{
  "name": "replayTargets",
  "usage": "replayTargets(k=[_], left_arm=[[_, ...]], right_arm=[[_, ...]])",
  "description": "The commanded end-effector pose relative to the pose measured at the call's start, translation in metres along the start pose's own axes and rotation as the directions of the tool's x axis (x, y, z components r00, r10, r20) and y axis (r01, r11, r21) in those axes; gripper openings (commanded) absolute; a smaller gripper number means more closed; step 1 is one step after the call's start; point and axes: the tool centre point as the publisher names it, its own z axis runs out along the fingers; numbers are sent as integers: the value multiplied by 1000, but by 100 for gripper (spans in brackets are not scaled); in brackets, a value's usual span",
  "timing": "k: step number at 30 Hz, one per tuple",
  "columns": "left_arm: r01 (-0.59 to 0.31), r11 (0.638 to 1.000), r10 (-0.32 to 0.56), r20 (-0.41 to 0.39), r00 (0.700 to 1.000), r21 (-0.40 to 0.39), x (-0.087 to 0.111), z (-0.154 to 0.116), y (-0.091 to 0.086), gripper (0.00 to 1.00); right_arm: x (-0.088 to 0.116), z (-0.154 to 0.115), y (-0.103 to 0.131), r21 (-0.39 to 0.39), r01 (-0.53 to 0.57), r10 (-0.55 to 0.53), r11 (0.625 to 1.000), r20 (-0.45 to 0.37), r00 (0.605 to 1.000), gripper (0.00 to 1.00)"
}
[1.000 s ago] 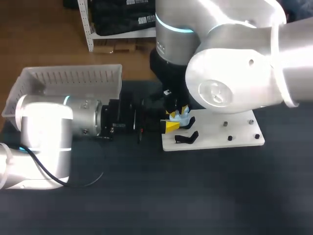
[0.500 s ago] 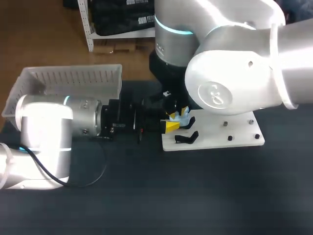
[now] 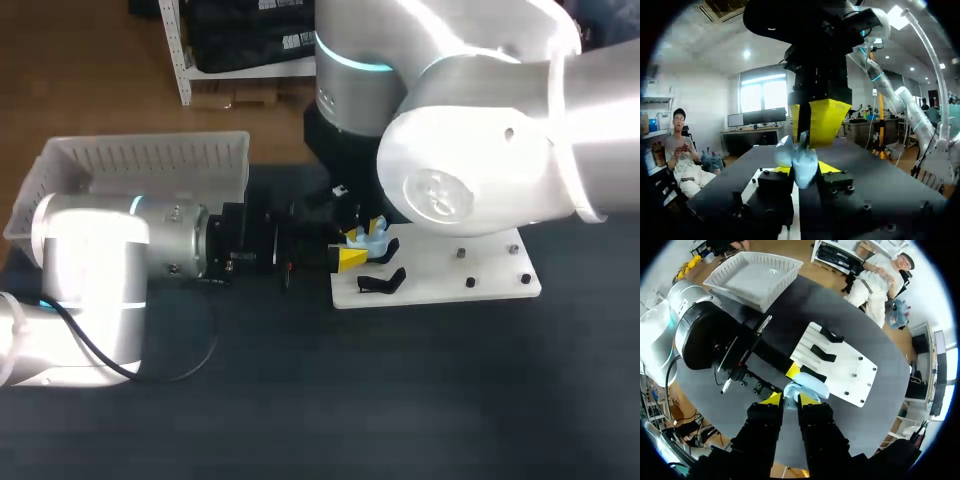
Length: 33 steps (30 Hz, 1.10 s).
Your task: Pick up each earbud case from the left stands, insert the matching earbuds, close the lid, and place the case in the box.
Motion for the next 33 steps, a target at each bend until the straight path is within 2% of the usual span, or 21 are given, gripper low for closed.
replayTargets(k=[1,26,27,28,30,33], left_arm=[[-3,1000,3,2,1000,-7,1,1,-1,0],[-3,1000,3,2,1000,-7,1,1,-1,0],[-3,1000,3,2,1000,-7,1,1,-1,0],[-3,1000,3,2,1000,-7,1,1,-1,0],[-3,1000,3,2,1000,-7,1,1,-1,0],[-3,1000,3,2,1000,-7,1,1,-1,0]], right_arm=[[-1,2,-1,1,0,0,1000,-2,1000,0],[-4,8,-2,10,13,-13,1000,-33,999,0],[-4,8,-2,11,12,-12,1000,-33,999,12],[-4,8,-2,11,11,-11,1000,-32,999,29],[-3,8,-2,11,10,-9,1000,-30,999,41],[-3,6,-2,11,7,-7,1000,-27,1000,49]])
